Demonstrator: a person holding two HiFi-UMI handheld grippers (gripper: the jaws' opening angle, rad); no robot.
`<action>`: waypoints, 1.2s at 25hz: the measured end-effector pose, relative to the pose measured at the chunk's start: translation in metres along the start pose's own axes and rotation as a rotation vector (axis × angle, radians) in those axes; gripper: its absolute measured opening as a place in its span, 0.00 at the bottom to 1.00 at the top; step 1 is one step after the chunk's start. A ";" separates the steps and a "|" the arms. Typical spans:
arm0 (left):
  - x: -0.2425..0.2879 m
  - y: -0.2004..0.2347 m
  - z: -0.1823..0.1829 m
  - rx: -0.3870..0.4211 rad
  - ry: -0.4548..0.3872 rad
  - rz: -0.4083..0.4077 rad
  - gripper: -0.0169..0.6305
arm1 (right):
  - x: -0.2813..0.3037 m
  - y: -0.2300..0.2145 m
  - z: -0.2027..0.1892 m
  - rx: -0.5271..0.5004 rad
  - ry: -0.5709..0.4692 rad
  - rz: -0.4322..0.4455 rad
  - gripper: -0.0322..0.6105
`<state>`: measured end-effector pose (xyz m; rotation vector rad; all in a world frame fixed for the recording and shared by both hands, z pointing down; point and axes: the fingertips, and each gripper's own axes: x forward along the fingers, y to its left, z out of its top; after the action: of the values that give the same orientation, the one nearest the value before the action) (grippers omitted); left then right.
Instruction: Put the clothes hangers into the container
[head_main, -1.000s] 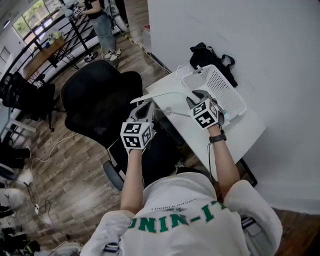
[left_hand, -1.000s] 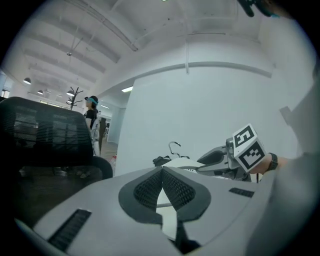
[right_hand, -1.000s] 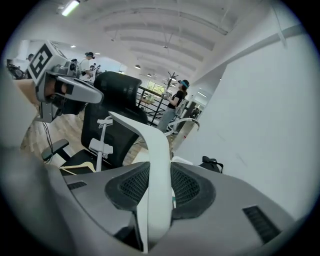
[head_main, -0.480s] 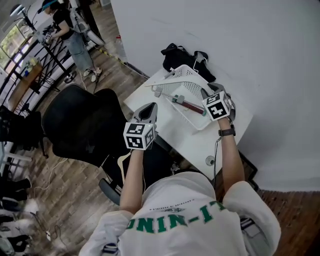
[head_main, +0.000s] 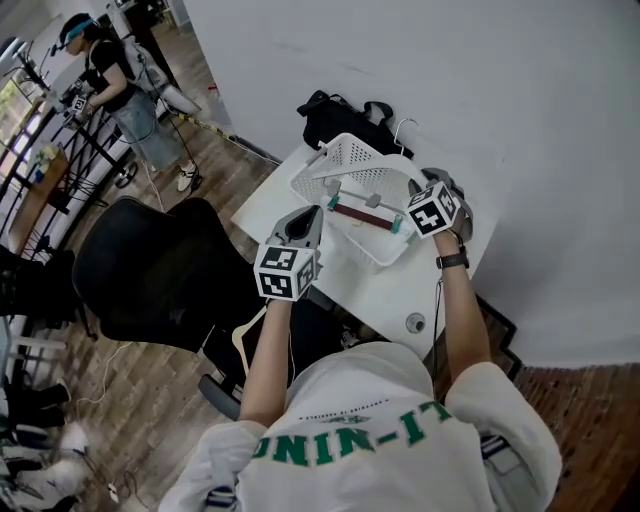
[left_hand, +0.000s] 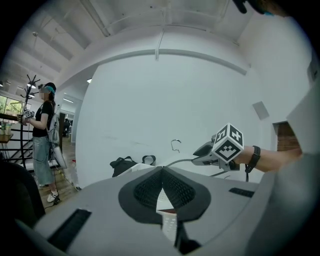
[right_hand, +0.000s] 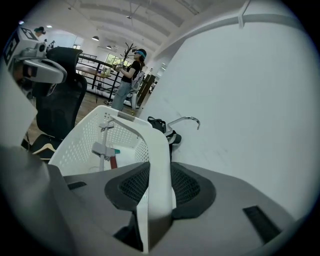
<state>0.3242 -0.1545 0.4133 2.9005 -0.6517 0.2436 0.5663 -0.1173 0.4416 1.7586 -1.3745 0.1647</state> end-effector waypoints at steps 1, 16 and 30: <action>0.002 -0.001 -0.001 -0.001 0.003 -0.004 0.05 | 0.004 0.002 -0.001 -0.004 0.006 0.004 0.27; 0.013 0.029 -0.019 -0.053 0.057 0.052 0.05 | 0.085 0.090 0.011 -0.201 0.130 0.187 0.28; -0.005 0.053 -0.044 -0.102 0.082 0.113 0.05 | 0.097 0.089 0.023 -0.033 0.068 0.225 0.73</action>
<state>0.2917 -0.1912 0.4610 2.7450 -0.7910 0.3310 0.5201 -0.2037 0.5319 1.5541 -1.5145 0.3200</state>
